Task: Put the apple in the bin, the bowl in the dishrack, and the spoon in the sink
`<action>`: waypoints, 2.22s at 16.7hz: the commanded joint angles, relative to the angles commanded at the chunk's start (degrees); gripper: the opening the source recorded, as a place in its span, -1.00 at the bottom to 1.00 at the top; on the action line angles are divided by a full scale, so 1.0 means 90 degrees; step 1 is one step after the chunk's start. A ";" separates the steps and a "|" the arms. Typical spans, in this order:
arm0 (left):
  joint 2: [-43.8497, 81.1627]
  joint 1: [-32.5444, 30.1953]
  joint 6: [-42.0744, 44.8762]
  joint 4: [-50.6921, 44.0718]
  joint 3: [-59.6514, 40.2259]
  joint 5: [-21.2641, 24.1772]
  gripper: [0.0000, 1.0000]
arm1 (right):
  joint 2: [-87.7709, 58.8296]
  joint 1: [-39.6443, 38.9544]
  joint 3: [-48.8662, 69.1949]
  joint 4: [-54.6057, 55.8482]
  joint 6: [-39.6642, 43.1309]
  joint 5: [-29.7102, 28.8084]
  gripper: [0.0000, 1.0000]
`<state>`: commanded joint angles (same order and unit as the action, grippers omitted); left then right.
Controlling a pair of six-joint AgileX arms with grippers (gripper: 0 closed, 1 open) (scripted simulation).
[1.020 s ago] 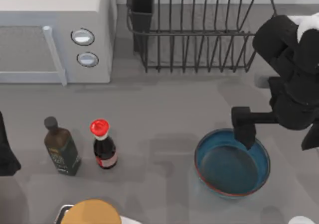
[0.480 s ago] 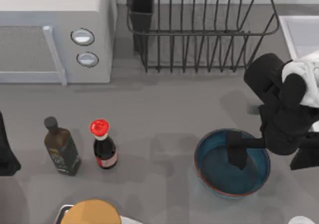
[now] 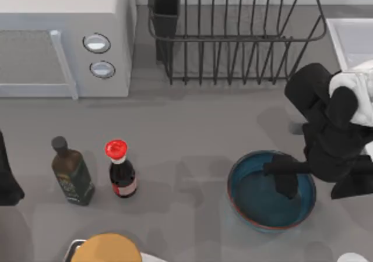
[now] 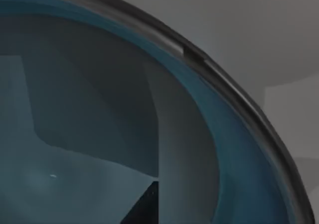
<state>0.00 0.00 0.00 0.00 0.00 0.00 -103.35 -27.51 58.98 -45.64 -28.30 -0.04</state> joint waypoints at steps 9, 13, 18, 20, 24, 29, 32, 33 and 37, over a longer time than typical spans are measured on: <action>0.0000 0.0000 0.0000 0.0000 0.0000 0.0000 1.00 | 0.0000 0.0000 0.0000 0.0000 0.0000 0.0000 -1.00; 0.0000 0.0000 0.0000 0.0000 0.0000 0.0000 1.00 | 0.0000 0.0000 0.0000 0.0000 0.0000 0.0000 -1.00; 0.0000 0.0000 0.0000 0.0000 0.0000 0.0000 1.00 | 0.0033 -0.0004 0.0102 -0.0110 0.0000 -0.0005 -1.00; 0.0000 0.0000 0.0000 0.0000 0.0000 0.0000 1.00 | 0.0137 -0.0007 0.0392 -0.0481 -0.0002 -0.0009 -1.00; 0.0000 0.0000 0.0000 0.0000 0.0000 0.0000 1.00 | 0.0500 0.0008 0.1188 -0.1797 0.0006 -0.0008 -1.00; 0.0000 0.0000 0.0000 0.0000 0.0000 0.0000 1.00 | 0.0814 0.0026 0.1732 -0.2536 0.0035 -0.0001 -1.00; 0.0000 0.0000 0.0000 0.0000 0.0000 0.0000 1.00 | 0.0789 0.0011 0.1715 -0.2518 0.0027 0.0002 -1.00; 0.0000 0.0000 0.0000 0.0000 0.0000 0.0000 1.00 | 0.0791 0.0004 0.1718 -0.2508 0.0031 -0.0009 -1.00; 0.0000 0.0000 0.0000 0.0000 0.0000 0.0000 1.00 | 0.0878 -0.0368 0.1863 -0.1861 0.0298 -0.0679 -1.00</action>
<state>0.00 0.00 0.00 0.00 0.00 0.00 -95.44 -30.82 75.74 -62.39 -25.62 -6.15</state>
